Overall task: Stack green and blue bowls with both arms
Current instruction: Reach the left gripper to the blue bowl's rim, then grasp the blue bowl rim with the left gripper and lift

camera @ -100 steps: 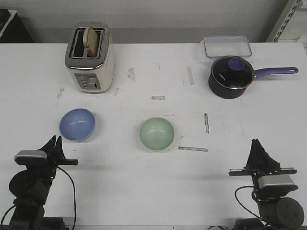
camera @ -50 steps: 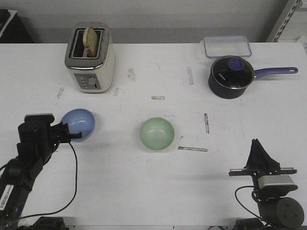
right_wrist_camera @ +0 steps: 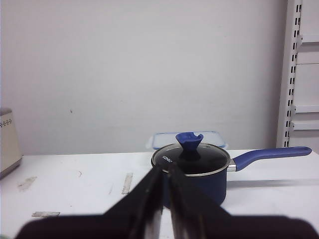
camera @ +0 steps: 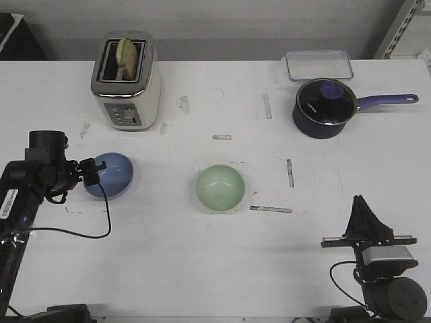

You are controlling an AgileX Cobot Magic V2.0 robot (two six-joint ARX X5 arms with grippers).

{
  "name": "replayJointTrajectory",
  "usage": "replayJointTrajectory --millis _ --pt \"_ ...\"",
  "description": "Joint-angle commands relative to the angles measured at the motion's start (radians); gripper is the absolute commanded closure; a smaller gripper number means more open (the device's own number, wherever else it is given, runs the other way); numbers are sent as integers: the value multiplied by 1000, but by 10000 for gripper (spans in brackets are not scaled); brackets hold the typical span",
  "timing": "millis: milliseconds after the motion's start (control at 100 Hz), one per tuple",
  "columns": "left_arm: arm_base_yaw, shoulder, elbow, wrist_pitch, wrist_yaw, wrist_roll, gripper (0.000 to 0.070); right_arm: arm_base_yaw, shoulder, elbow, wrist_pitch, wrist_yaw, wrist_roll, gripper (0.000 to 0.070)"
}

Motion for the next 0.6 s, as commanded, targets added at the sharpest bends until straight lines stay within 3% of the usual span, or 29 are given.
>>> replayJointTrajectory --millis 0,210,320,590 --pt "19 46 41 -30 5 -6 281 2 -1 -2 10 0 -5 693" --pt "91 150 61 -63 70 -4 271 2 -1 -1 10 0 -5 692" --pt "116 200 61 -45 99 1 160 2 -1 -1 10 0 -5 693" --pt "127 322 61 39 212 20 175 2 -1 -1 10 0 -5 693"
